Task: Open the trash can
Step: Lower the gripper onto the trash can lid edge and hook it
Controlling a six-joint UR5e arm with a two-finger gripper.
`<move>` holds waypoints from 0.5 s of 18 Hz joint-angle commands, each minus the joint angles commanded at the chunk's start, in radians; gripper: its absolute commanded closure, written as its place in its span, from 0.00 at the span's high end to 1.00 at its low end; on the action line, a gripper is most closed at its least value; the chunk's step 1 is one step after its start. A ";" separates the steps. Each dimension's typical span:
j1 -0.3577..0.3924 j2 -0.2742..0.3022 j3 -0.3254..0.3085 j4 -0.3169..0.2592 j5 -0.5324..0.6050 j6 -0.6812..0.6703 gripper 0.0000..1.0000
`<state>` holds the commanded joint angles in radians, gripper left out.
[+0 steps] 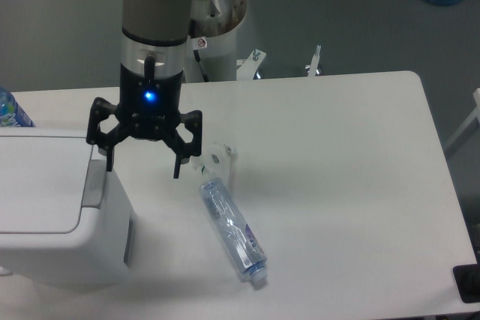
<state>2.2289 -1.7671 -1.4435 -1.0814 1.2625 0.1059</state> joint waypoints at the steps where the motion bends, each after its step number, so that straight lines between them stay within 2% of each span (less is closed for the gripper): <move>1: 0.000 -0.002 -0.002 0.002 0.000 -0.002 1.00; 9: -0.006 -0.012 -0.008 0.005 0.002 0.011 1.00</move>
<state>2.2228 -1.7794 -1.4512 -1.0769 1.2640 0.1166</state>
